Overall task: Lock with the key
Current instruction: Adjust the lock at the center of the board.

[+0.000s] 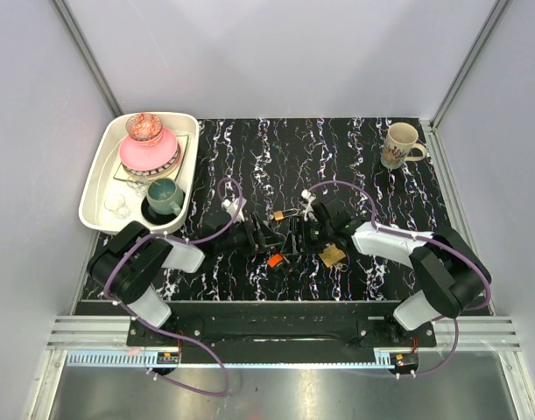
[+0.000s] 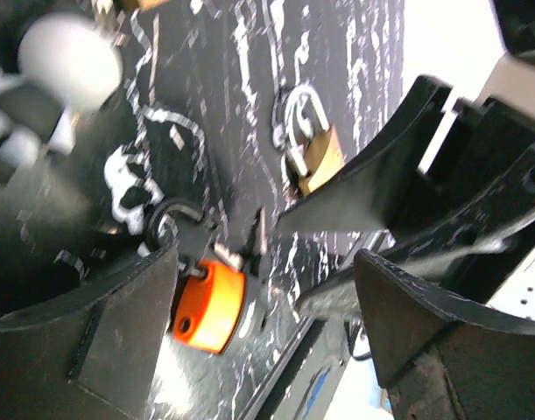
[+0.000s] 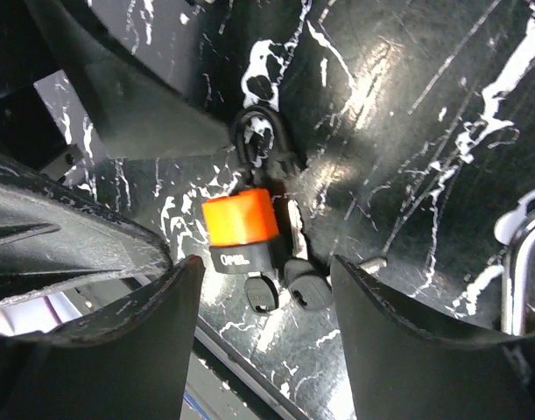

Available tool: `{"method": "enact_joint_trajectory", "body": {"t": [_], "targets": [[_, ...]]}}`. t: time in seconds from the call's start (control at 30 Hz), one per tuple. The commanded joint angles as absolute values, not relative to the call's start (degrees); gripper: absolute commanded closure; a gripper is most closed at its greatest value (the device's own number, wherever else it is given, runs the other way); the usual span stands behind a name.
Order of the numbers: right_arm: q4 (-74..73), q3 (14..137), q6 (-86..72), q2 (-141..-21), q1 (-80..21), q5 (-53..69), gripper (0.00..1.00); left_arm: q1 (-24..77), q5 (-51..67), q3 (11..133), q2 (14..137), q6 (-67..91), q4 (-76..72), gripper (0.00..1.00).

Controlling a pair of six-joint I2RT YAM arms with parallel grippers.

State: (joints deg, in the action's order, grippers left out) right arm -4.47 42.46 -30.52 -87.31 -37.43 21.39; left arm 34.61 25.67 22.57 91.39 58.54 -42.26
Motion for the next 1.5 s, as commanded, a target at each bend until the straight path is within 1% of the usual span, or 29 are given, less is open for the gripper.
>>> {"method": "enact_joint_trajectory", "body": {"t": [0.0, 0.13, 0.17, 0.3, 0.37, 0.4, 0.43, 0.47, 0.5, 0.53, 0.73, 0.8, 0.9, 0.97, 1.03, 1.13, 1.2, 1.23, 1.3, 1.4, 1.47], "targets": [[2.1, 40.8, -32.2, -87.7, -37.9, 24.2, 0.34, 34.8, 25.6, 29.1, 93.9, 57.7, -46.9, 0.15], [7.3, 38.6, -35.0, -87.5, -38.0, 25.8, 0.36, 34.8, 28.4, 33.1, 97.2, 60.0, -52.4, 0.17], [8.4, 37.5, -36.6, -87.5, -38.0, 26.0, 0.37, 34.8, 29.7, 33.6, 98.3, 60.6, -53.5, 0.18], [9.8, 36.5, -38.0, -86.6, -38.0, 24.5, 0.38, 33.6, 31.6, 34.6, 96.8, 60.0, -54.1, 0.22], [8.0, 37.1, -36.7, -85.8, -38.0, 23.3, 0.38, 31.8, 30.3, 33.4, 93.7, 56.9, -48.6, 0.22], [7.7, 37.3, -36.3, -85.6, -38.0, 22.6, 0.38, 31.3, 29.5, 32.9, 89.9, 55.4, -45.7, 0.22], [7.0, 37.5, -35.9, -85.6, -37.9, 22.4, 0.38, 30.3, 28.0, 32.5, 87.7, 52.3, -38.2, 0.22], [6.7, 38.1, -35.3, -85.8, -38.0, 22.2, 0.38, 30.1, 26.9, 32.4, 85.8, 50.8, -34.2, 0.22], [6.7, 38.2, -35.1, -86.0, -38.0, 22.4, 0.38, 30.0, 25.8, 32.0, 81.6, 49.3, -27.1, 0.21], [6.7, 38.5, -35.0, -86.8, -38.0, 22.6, 0.38, 30.1, 24.4, 31.6, 79.9, 47.3, -24.6, 0.21], [7.9, 39.7, -36.1, -90.5, -38.0, 25.0, 0.40, 32.6, 22.5, 22.6, 67.0, 47.6, -18.5, 0.21], [8.1, 39.8, -36.7, -91.1, -38.0, 26.4, 0.43, 33.1, 22.4, 18.1, 64.8, 49.3, -19.7, 0.21], [8.3, 39.1, -38.3, -91.5, -38.1, 27.7, 0.45, 34.1, 23.0, 13.2, 62.7, 53.3, -23.3, 0.24], [8.1, 38.5, -38.8, -91.2, -38.3, 27.8, 0.46, 34.7, 23.2, 11.7, 63.1, 55.5, -24.8, 0.28], [7.9, 38.2, -39.5, -91.0, -38.5, 27.9, 0.47, 35.6, 24.6, 10.2, 64.7, 57.6, -28.9, 0.30], [8.6, 37.5, -41.0, -90.2, -39.3, 27.9, 0.48, 36.7, 25.2, 10.0, 70.0, 59.0, -33.6, 0.32], [9.7, 37.0, -42.1, -90.1, -40.0, 27.6, 0.51, 37.9, 24.9, 9.6, 74.5, 59.9, -39.2, 0.34], [9.9, 36.7, -43.2, -90.2, -40.0, 27.5, 0.58, 38.1, 24.8, 9.4, 76.2, 61.2, -41.5, 0.35], [11.8, 36.2, -44.8, -90.4, -40.2, 27.6, 0.63, 38.7, 24.8, 9.6, 81.6, 62.4, -46.8, 0.40], [15.1, 35.1, -48.0, -91.1, -40.5, 27.9, 0.66, 38.7, 24.9, 9.7, 89.0, 64.3, -54.2, 0.48], [16.3, 34.7, -49.6, -91.5, -40.8, 27.9, 0.67, 38.8, 24.4, 9.1, 91.8, 66.1, -58.9, 0.50]]}}
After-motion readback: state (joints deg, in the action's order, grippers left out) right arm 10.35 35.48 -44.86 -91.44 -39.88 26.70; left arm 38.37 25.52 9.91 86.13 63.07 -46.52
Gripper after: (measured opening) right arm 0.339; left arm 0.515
